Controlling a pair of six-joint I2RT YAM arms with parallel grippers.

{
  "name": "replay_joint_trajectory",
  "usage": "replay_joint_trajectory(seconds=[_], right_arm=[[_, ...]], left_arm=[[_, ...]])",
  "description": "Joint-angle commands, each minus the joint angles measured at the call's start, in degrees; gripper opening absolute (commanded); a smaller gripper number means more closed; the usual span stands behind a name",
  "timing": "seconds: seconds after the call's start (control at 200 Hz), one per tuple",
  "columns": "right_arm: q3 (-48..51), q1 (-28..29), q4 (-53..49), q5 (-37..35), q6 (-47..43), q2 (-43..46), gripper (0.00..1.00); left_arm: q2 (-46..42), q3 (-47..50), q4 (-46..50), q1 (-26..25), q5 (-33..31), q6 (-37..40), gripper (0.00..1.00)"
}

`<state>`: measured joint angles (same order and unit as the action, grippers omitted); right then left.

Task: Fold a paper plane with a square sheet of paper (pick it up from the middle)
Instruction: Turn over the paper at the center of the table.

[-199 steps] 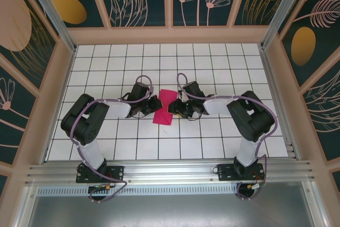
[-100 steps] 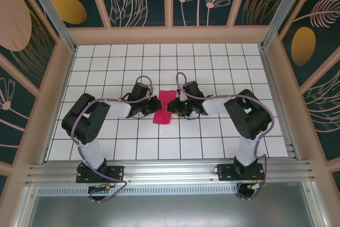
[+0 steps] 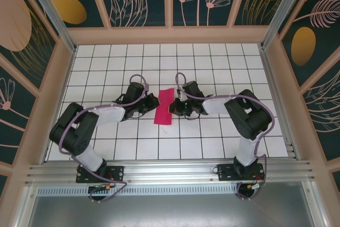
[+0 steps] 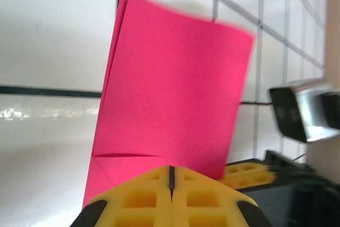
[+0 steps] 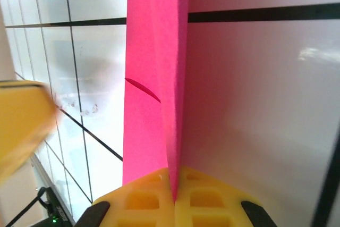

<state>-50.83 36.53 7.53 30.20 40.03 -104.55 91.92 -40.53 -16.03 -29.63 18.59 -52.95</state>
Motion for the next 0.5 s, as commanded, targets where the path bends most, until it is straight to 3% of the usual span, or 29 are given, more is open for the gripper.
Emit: replay_joint_trajectory(seconds=[0.0,0.105,0.23,0.355,0.495], right_arm=[[-4.4,0.4,-10.0,-5.7,-6.0,5.9,0.0],[-8.9,0.5,-23.0,-14.7,-11.5,10.6,0.0],[-16.7,1.4,-41.6,-32.3,-17.0,13.9,0.0],[-23.9,4.2,-58.2,-51.5,-18.4,11.7,0.0],[-27.3,7.3,-68.0,-59.1,-16.4,5.1,0.0]], left_arm=[[-6.3,2.0,0.1,-0.1,-5.5,-1.9,0.05],[-12.2,2.9,3.5,-0.1,-11.4,-1.6,0.07],[-19.6,5.2,6.5,-0.1,-18.8,-1.8,0.09],[-26.4,8.4,7.3,0.0,-25.5,-2.6,0.11],[-31.6,11.1,8.9,-0.1,-31.4,-4.7,0.11]])
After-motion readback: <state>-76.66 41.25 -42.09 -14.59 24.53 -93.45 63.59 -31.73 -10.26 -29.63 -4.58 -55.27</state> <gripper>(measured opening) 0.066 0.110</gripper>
